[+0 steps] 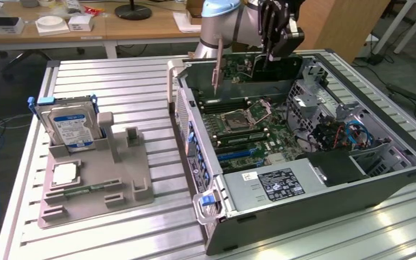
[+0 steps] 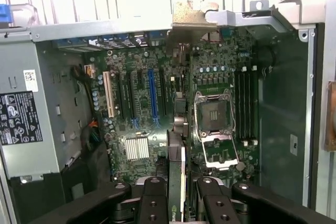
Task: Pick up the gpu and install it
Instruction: 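Insert the gpu into the slot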
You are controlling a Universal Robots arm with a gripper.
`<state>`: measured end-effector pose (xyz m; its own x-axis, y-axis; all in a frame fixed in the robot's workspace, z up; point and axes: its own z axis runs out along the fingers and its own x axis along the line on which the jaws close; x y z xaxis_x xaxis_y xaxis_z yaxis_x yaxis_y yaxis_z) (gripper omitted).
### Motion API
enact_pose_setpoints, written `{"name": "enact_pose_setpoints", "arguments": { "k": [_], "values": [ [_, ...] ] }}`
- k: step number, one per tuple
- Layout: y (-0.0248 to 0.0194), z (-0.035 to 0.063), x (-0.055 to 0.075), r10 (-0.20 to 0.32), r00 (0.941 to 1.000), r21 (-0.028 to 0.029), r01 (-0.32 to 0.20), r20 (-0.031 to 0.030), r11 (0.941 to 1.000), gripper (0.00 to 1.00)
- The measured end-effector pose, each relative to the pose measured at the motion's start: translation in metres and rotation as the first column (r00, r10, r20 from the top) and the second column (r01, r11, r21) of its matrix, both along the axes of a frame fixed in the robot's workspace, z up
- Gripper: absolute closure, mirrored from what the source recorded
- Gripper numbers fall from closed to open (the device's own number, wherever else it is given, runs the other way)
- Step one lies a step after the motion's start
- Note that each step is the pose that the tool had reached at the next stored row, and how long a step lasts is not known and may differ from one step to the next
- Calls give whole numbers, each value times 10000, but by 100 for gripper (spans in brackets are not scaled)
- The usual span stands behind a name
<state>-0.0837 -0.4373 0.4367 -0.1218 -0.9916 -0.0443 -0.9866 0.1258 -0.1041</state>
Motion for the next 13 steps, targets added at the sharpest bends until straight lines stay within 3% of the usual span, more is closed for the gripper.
{"name": "enact_pose_setpoints", "arguments": {
  "k": [13],
  "values": [
    [-18, -234, -9, -97, 9999, -10, 97, 26, 10000, 74]
  ]
}}
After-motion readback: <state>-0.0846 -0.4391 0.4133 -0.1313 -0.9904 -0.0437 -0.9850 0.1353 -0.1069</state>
